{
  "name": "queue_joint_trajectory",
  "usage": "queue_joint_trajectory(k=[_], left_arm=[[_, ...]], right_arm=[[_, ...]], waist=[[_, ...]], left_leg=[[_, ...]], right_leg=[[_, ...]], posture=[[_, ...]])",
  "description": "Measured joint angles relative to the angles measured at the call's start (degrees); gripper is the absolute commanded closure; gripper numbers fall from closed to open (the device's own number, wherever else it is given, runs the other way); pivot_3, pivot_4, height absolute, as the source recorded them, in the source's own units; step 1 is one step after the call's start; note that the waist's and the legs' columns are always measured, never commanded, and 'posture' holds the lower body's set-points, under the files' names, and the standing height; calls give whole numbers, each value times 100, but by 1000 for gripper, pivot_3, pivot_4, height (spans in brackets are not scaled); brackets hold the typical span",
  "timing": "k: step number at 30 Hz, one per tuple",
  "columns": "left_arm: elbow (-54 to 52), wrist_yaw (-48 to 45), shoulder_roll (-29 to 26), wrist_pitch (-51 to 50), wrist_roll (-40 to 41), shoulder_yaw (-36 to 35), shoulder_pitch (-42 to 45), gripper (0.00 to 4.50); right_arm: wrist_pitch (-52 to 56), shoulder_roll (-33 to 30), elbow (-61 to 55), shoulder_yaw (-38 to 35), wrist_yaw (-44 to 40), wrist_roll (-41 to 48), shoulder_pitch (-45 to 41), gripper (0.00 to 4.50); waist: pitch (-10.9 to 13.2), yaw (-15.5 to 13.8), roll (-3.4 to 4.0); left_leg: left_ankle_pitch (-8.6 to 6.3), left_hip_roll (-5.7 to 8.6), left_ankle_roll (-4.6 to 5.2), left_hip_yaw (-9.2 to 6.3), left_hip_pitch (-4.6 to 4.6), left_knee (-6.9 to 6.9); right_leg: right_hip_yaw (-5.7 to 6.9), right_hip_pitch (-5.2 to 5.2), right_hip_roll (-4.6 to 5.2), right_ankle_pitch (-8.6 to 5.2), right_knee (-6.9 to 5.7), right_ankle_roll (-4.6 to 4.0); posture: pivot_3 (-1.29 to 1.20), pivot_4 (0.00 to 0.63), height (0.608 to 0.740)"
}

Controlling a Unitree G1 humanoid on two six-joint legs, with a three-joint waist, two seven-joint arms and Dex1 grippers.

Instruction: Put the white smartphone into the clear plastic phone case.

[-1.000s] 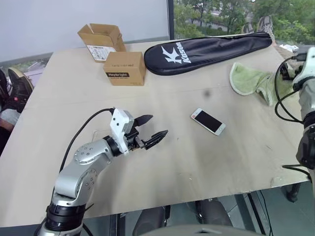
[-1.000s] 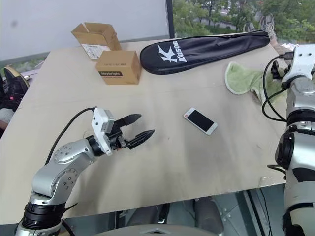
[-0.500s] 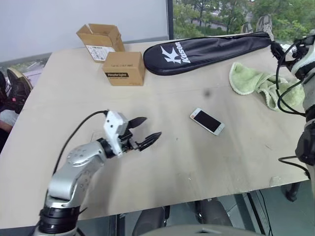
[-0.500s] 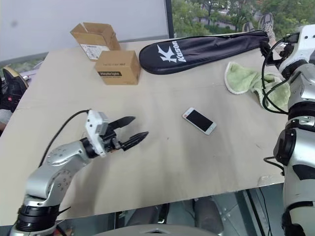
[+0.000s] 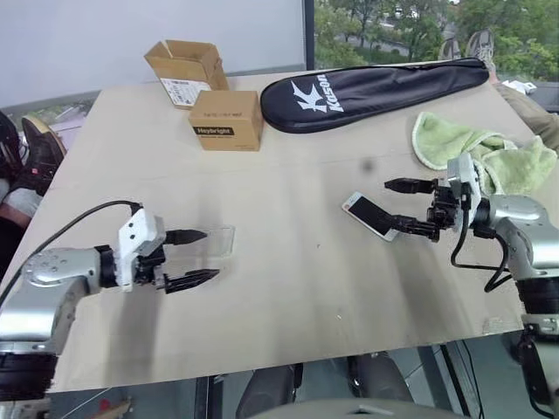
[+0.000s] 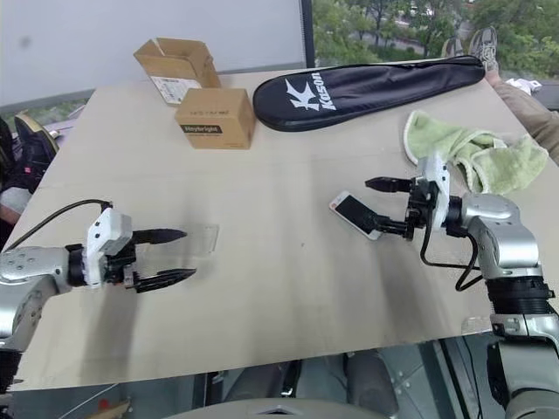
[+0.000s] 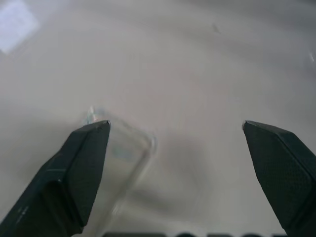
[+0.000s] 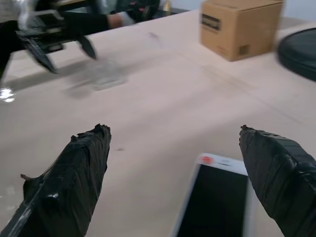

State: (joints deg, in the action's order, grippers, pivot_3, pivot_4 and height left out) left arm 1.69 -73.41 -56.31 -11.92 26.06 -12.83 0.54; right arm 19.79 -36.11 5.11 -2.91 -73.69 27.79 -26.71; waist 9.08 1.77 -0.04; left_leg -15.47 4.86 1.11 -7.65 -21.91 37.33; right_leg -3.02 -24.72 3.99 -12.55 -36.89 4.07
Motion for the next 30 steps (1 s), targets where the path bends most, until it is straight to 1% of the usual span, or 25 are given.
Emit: queue_joint_trajectory(k=[5, 10, 13, 16, 17, 18, 20, 21, 22, 23, 24, 27, 30], left_arm=[[1063, -285, -150, 503, -457, 127, 394, 0], [1803, -664, -40, 481, -573, 477, 841, 0], [2168, -860, 31, 676, -750, 724, 1148, 0], [2548, -860, 176, 976, -916, 851, 1502, 809], [2691, -864, 226, 1042, -934, 879, 1600, 1314], [2806, -876, 268, 1099, -958, 889, 1680, 1654], [2984, -929, 300, 1200, -1010, 899, 1762, 2862], [3041, -955, 308, 1238, -1022, 905, 1786, 3191], [3090, -1043, 318, 1275, -1029, 916, 1797, 3822], [3099, -1074, 327, 1285, -1029, 925, 1799, 4244], [3110, -1088, 340, 1298, -1031, 932, 1802, 4452], [3131, -1129, 373, 1333, -1036, 938, 1801, 4452], [3087, -1118, 374, 1324, -1030, 914, 1757, 4452]], right_arm=[[166, -43, -293, -1, 54, 83, 113, 79], [245, -125, -459, 90, 21, 89, 173, 79], [246, -124, -477, 143, 36, 85, 181, 79], [249, -124, -517, 168, 50, 88, 188, 0], [255, -126, -551, 183, 51, 95, 195, 0], [264, -127, -585, 185, 51, 106, 210, 0], [277, -144, -662, 188, 44, 154, 238, 0], [278, -176, -684, 188, 38, 163, 262, 0], [277, -221, -704, 188, 14, 170, 297, 0], [272, -234, -707, 188, 7, 171, 306, 0], [260, -246, -715, 188, -2, 172, 318, 0], [130, -258, -751, 189, -32, 167, 332, 0], [-310, -203, -736, 193, -57, 52, 324, 0]], waist=[[0, 7, -1], [0, 6, -4], [-1, 5, -4], [-1, -6, -4], [-2, -3, -5], [-2, -1, -5], [-2, 12, -5], [-2, 18, -5], [-2, 23, -6], [-3, 26, -5], [-3, 26, -5], [-3, 25, -5], [-4, 30, -6]], left_leg=[[0, 0, 0, -1, 0, 0], [0, 0, 0, -5, -4, 1], [0, 1, 0, -5, -1, 2], [1, 1, 0, -6, 1, 4], [1, 1, 0, -6, 0, 6], [1, 1, 0, -6, 0, 7], [0, 1, 0, -4, 0, 7], [0, 2, 0, -4, 0, 7], [0, 2, 0, -4, 0, 7], [1, 2, 0, -3, 0, 7], [0, 2, 0, -4, 1, 7], [-3, 2, 6, -4, 5, 9], [-12, 2, 21, -3, 7, 11]], right_leg=[[3, 0, 0, 1, 0, -1], [8, -1, 0, 1, 0, -1], [8, 0, 0, 1, -3, 0], [9, 1, 0, 1, -9, 0], [9, 1, 0, 1, -11, 0], [9, 1, 0, 1, -12, 0], [6, 0, 0, 1, -12, 0], [6, 0, 0, 1, -11, 0], [6, 0, 0, 1, -11, 0], [6, 0, 0, 1, -11, 0], [6, 0, 0, 1, -13, 0], [6, 1, 0, 1, -23, 0], [5, 1, -1, 1, -26, 0]], posture=[[0, 150, 740], [0, 150, 740], [0, 150, 740], [0, 150, 740], [0, 150, 740], [0, 150, 740], [0, 150, 740], [0, 150, 740], [0, 150, 740], [0, 150, 740], [0, 150, 740], [0, 150, 740], [0, 150, 740]])
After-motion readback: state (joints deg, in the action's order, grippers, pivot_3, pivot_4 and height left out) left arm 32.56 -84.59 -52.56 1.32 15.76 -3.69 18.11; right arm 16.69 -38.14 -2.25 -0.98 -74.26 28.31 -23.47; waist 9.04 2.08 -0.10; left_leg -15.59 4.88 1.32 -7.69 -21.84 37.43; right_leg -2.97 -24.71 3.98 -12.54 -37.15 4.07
